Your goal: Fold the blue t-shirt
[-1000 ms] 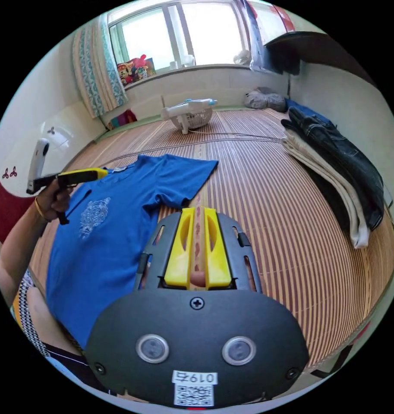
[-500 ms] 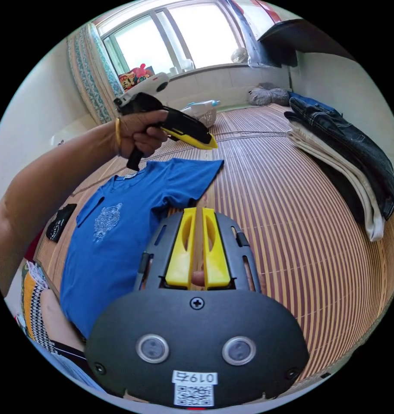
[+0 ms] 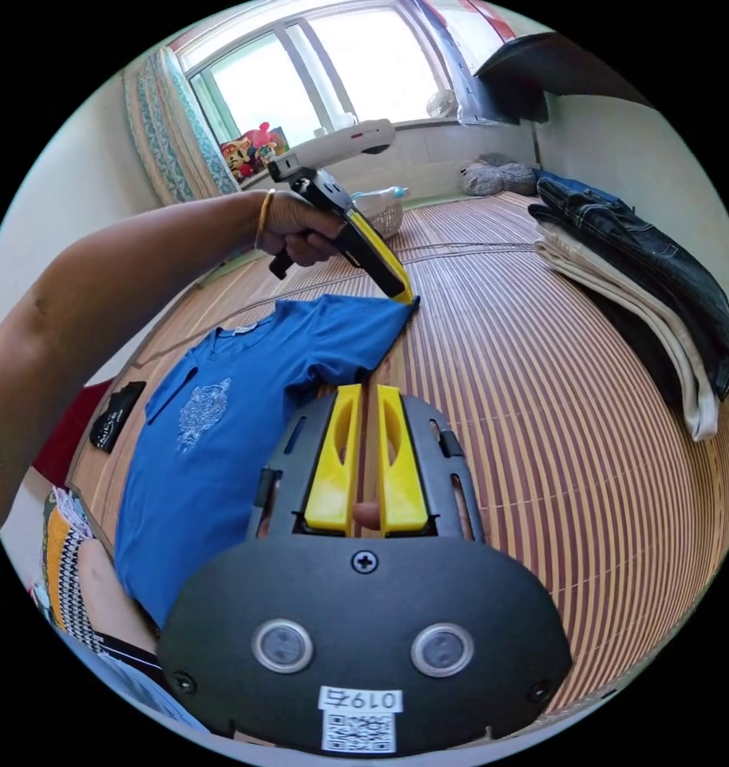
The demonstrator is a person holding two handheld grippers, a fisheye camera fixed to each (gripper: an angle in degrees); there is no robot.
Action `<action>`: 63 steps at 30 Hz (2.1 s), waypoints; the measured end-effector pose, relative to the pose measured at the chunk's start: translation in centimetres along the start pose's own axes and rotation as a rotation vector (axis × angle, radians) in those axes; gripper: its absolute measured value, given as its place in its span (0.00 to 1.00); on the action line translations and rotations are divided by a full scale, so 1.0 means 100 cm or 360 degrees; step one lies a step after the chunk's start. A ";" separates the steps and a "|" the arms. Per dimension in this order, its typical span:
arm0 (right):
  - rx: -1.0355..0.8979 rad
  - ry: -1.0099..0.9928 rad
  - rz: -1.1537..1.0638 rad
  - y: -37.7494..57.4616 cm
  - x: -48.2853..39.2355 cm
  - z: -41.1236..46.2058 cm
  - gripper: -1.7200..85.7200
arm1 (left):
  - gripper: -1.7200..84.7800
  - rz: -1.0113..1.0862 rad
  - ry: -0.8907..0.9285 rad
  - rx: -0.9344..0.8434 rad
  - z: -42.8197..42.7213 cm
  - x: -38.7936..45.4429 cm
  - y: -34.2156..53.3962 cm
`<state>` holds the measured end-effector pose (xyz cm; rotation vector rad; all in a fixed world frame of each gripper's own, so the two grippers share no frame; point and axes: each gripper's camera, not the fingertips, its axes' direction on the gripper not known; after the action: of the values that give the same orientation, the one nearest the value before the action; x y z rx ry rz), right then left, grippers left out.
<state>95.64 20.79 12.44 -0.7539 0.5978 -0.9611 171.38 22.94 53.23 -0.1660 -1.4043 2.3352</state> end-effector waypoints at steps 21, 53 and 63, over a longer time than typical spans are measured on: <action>0.0048 -0.0006 0.0324 0.029 0.003 0.035 0.09 | 0.05 0.0172 -0.0209 -0.0064 -0.081 -0.079 -0.127; -0.0184 -0.0057 0.0202 -0.080 -0.085 0.019 0.10 | 0.03 0.0196 0.0038 -0.0136 -0.006 -0.089 -0.113; -0.0083 -0.0068 0.0186 -0.122 -0.140 -0.039 0.02 | 0.03 0.0163 0.0041 -0.0018 0.040 -0.059 -0.036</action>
<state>80.32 27.55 21.33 -0.7758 0.6246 -0.8225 176.57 18.78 57.71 -0.2764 -1.4281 2.3983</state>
